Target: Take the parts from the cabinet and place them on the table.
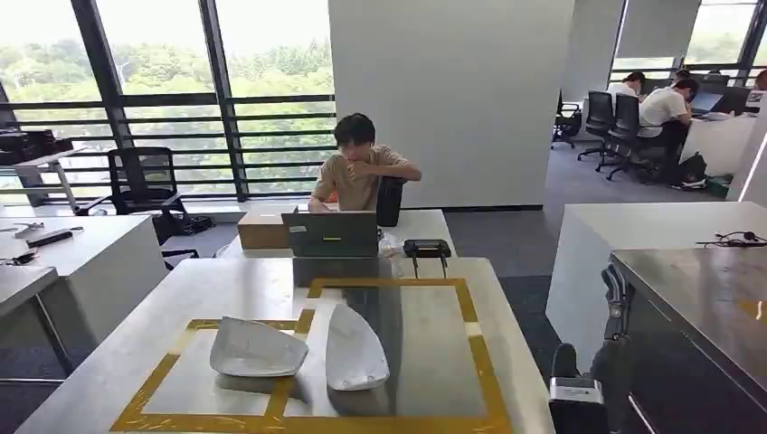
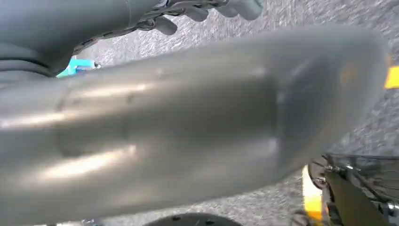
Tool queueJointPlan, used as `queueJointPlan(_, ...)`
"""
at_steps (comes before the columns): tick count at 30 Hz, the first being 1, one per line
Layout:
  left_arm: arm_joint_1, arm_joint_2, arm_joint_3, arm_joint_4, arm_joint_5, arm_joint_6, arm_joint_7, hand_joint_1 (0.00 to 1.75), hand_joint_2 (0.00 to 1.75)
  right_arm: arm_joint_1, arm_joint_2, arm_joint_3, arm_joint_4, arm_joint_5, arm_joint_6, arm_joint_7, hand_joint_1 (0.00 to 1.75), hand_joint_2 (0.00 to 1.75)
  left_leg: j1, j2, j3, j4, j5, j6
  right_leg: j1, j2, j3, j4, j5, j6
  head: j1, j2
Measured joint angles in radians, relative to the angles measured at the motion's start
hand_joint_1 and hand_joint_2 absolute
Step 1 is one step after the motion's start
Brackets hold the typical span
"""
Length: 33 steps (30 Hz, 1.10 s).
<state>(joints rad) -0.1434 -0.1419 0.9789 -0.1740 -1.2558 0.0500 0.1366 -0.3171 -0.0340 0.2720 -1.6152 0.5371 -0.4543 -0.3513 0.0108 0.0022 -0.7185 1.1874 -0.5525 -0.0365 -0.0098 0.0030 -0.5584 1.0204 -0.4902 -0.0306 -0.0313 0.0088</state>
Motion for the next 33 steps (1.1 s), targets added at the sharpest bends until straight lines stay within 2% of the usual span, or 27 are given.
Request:
queueJointPlan(1, 0.0, 0.0, 0.0, 0.0, 0.0, 0.0, 0.0, 0.0, 0.0, 0.012, 0.0, -0.004, -0.003, -0.001, -0.003, 0.002, 0.0, 0.0, 0.0, 0.0, -0.01, 0.074, -0.04, -0.003, 0.002, -0.001, -0.014, 0.0, 0.011, -0.001, 0.0, 0.0)
queueJointPlan(2, 0.001, 0.0, 0.0, 0.0, 0.0, 0.0, 0.0, 0.0, 0.0, 0.025, -0.001, -0.009, -0.005, -0.001, -0.003, 0.002, 0.0, 0.0, 0.0, 0.0, -0.01, 0.12, -0.045, -0.004, 0.003, -0.002, -0.027, 0.001, 0.021, 0.0, 0.0, 0.0)
queueJointPlan(4, 0.003, 0.001, 0.0, 0.0, 0.0, 0.0, -0.001, 0.0, 0.0, 0.065, -0.003, -0.023, -0.005, -0.003, -0.014, 0.002, 0.0, 0.0, 0.0, 0.0, 0.033, 0.114, 0.014, 0.0, 0.004, -0.003, -0.051, 0.003, 0.042, 0.004, 0.0, 0.0)
queueJointPlan(5, 0.005, 0.002, 0.001, 0.0, 0.0, 0.0, -0.003, 0.0, 0.0, 0.097, -0.007, -0.036, -0.005, -0.005, -0.023, -0.002, 0.0, 0.0, -0.001, 0.0, 0.081, 0.059, 0.045, 0.006, 0.005, -0.004, -0.064, 0.003, 0.052, 0.007, -0.001, 0.0)
queueJointPlan(6, 0.007, 0.003, 0.002, 0.0, 0.002, 0.0, -0.006, 0.0, 0.0, 0.131, -0.01, -0.055, -0.004, -0.007, -0.031, -0.008, 0.0, 0.0, -0.002, -0.002, 0.142, -0.018, 0.054, 0.012, 0.005, -0.005, -0.074, 0.004, 0.061, 0.011, 0.0, 0.0)
queueJointPlan(7, 0.009, 0.005, 0.005, 0.0, 0.005, 0.0, -0.008, 0.0, 0.0, 0.167, -0.01, -0.077, -0.004, -0.008, -0.042, -0.009, 0.0, 0.0, -0.004, -0.007, 0.213, -0.12, 0.015, 0.02, 0.005, -0.008, -0.08, 0.007, 0.069, 0.016, -0.001, 0.0)
queueJointPlan(8, 0.013, 0.006, 0.008, 0.0, 0.008, 0.0, -0.011, 0.0, 0.0, 0.199, -0.012, -0.1, -0.003, -0.008, -0.052, -0.01, 0.0, 0.0, -0.008, -0.01, 0.253, -0.183, -0.004, 0.023, 0.008, -0.01, -0.084, 0.009, 0.075, 0.022, 0.0, 0.0)
queueJointPlan(10, 0.025, 0.007, 0.014, 0.0, 0.009, 0.001, -0.013, 0.0, 0.0, 0.262, -0.014, -0.146, 0.006, -0.019, -0.056, -0.028, 0.0, 0.0, -0.012, -0.01, 0.238, -0.175, 0.003, 0.033, 0.004, -0.013, -0.078, 0.0, 0.09, 0.033, 0.0, 0.0)
queueJointPlan(12, 0.034, 0.009, 0.019, 0.0, 0.009, 0.001, -0.013, 0.0, 0.0, 0.301, -0.015, -0.182, 0.013, -0.024, -0.055, -0.036, 0.0, 0.0, -0.008, -0.004, 0.226, -0.184, 0.025, 0.055, 0.001, -0.008, -0.085, 0.0, 0.097, 0.048, -0.001, 0.0)
queueJointPlan(13, 0.036, 0.01, 0.02, 0.0, 0.009, 0.001, -0.014, 0.0, 0.0, 0.313, -0.015, -0.191, 0.015, -0.024, -0.054, -0.037, 0.0, 0.0, -0.008, 0.002, 0.214, -0.184, 0.036, 0.063, -0.001, -0.005, -0.097, 0.023, 0.056, 0.053, 0.0, 0.0)
queueJointPlan(14, 0.036, 0.013, 0.023, -0.002, 0.008, 0.001, -0.012, 0.0, 0.0, 0.32, -0.016, -0.208, 0.018, -0.019, -0.038, -0.025, 0.0, 0.0, -0.009, 0.004, 0.201, -0.184, 0.045, 0.07, -0.002, -0.004, -0.115, 0.073, -0.005, 0.055, 0.002, 0.0)
queueJointPlan(15, 0.036, 0.013, 0.023, -0.002, -0.003, 0.001, -0.005, 0.0, 0.0, 0.324, -0.015, -0.225, 0.052, -0.003, 0.014, 0.03, 0.0, 0.0, -0.01, 0.007, 0.185, -0.184, 0.057, 0.072, -0.002, -0.004, -0.135, 0.144, -0.068, 0.058, 0.002, 0.0)
queueJointPlan(16, 0.037, 0.014, 0.023, -0.002, -0.013, 0.0, 0.003, 0.0, 0.0, 0.316, -0.013, -0.255, 0.117, -0.001, 0.064, 0.101, 0.0, 0.0, -0.01, 0.01, 0.172, -0.184, 0.069, 0.073, -0.001, -0.003, -0.152, 0.216, -0.111, 0.061, 0.003, 0.0)
queueJointPlan(17, 0.036, 0.014, 0.023, -0.002, -0.023, 0.0, 0.008, 0.0, 0.0, 0.297, -0.008, -0.3, 0.23, -0.01, 0.099, 0.154, 0.0, 0.0, -0.009, 0.011, 0.163, -0.182, 0.081, 0.073, -0.001, -0.003, -0.158, 0.277, -0.127, 0.063, 0.003, 0.0)
queueJointPlan(18, 0.035, 0.014, 0.023, -0.002, -0.026, -0.002, 0.01, 0.0, 0.0, 0.298, -0.006, -0.339, 0.327, -0.024, 0.099, 0.164, 0.0, 0.0, -0.008, 0.009, 0.145, -0.178, 0.093, 0.075, -0.003, -0.004, -0.149, 0.305, -0.106, 0.064, 0.003, 0.0)
queueJointPlan(19, 0.034, 0.012, 0.023, -0.002, -0.03, -0.004, 0.01, 0.0, 0.0, 0.316, -0.003, -0.375, 0.399, -0.027, 0.095, 0.139, 0.0, 0.0, -0.008, 0.002, 0.125, -0.171, 0.104, 0.073, -0.004, -0.003, -0.123, 0.294, -0.063, 0.062, 0.005, 0.0)
queueJointPlan(20, 0.038, 0.01, 0.023, -0.002, -0.033, -0.005, 0.01, 0.0, 0.0, 0.319, 0.0, -0.396, 0.432, -0.027, 0.095, 0.12, 0.0, 0.0, -0.008, -0.001, 0.106, -0.162, 0.112, 0.069, -0.002, -0.003, -0.086, 0.252, -0.021, 0.059, 0.005, 0.0)
queueJointPlan(21, 0.04, 0.01, 0.023, -0.002, -0.033, -0.006, 0.013, 0.0, 0.0, 0.309, 0.003, -0.406, 0.469, -0.027, 0.094, 0.105, 0.0, 0.0, -0.008, 0.0, 0.09, -0.153, 0.119, 0.065, 0.0, -0.003, -0.031, 0.181, 0.0, 0.056, 0.005, 0.0)
queueJointPlan(22, 0.038, 0.01, 0.023, -0.002, -0.033, -0.006, 0.013, 0.0, 0.0, 0.297, 0.006, -0.422, 0.514, -0.027, 0.093, 0.097, 0.0, 0.0, -0.009, 0.005, 0.079, -0.143, 0.125, 0.059, 0.001, -0.004, 0.038, 0.081, -0.029, 0.052, 0.005, 0.0)
queueJointPlan(23, 0.035, 0.01, 0.023, -0.002, -0.033, -0.006, 0.013, 0.0, 0.0, 0.289, 0.006, -0.433, 0.541, -0.027, 0.093, 0.095, 0.0, 0.0, -0.014, 0.005, 0.072, -0.138, 0.131, 0.054, 0.007, -0.003, 0.081, 0.009, -0.065, 0.046, 0.005, 0.0)
queueJointPlan(25, 0.032, 0.01, 0.022, -0.002, -0.034, -0.006, 0.012, 0.0, 0.0, 0.281, 0.009, -0.457, 0.612, -0.053, 0.115, 0.068, 0.0, 0.0, -0.012, 0.008, 0.071, -0.143, 0.147, 0.041, 0.012, -0.002, 0.067, 0.003, -0.065, 0.034, 0.005, 0.0)
queueJointPlan(27, 0.036, 0.01, 0.022, -0.002, -0.033, -0.007, 0.009, 0.0, 0.0, 0.232, 0.009, -0.506, 0.8, -0.113, 0.178, 0.015, 0.0, 0.0, -0.009, 0.011, 0.068, -0.152, 0.163, 0.025, 0.014, -0.002, 0.059, -0.005, -0.041, 0.014, 0.003, 0.0)
queueJointPlan(28, 0.037, 0.012, 0.022, -0.002, -0.032, -0.007, 0.007, 0.0, 0.0, 0.223, 0.011, -0.532, 0.875, -0.142, 0.208, 0.006, 0.0, 0.0, -0.005, 0.005, 0.058, -0.135, 0.139, 0.024, 0.011, -0.005, 0.051, -0.008, -0.028, 0.007, 0.003, 0.0)
queueJointPlan(29, 0.038, 0.011, 0.022, -0.002, -0.024, -0.007, 0.005, 0.0, 0.0, 0.227, 0.013, -0.568, 0.962, -0.17, 0.239, 0.018, 0.0, 0.0, -0.008, 0.0, 0.039, -0.092, 0.074, 0.025, 0.009, -0.009, 0.039, -0.008, -0.019, 0.0, 0.003, 0.0)
queueJointPlan(31, 0.043, 0.009, 0.023, -0.001, -0.013, -0.007, 0.003, 0.0, 0.0, 0.241, 0.015, -0.61, 1.059, -0.213, 0.271, 0.082, 0.0, 0.0, -0.006, -0.002, 0.005, 0.047, -0.039, 0.02, 0.01, -0.018, 0.012, -0.008, 0.002, -0.003, 0.003, 0.0)
queueJointPlan(32, 0.045, 0.009, 0.024, 0.0, -0.005, -0.007, 0.004, 0.0, 0.0, 0.253, 0.021, -0.645, 1.134, -0.251, 0.274, 0.15, 0.0, 0.0, -0.007, -0.002, -0.007, 0.117, -0.068, 0.017, 0.011, -0.021, -0.002, -0.006, 0.014, -0.002, 0.003, 0.0)
queueJointPlan(33, 0.048, 0.009, 0.027, 0.0, 0.002, -0.006, 0.004, 0.0, 0.0, 0.268, 0.026, -0.671, 1.181, -0.266, 0.272, 0.202, 0.0, 0.0, -0.006, -0.002, -0.004, 0.157, -0.063, 0.014, 0.011, -0.025, -0.018, -0.006, 0.025, -0.001, 0.003, 0.0)
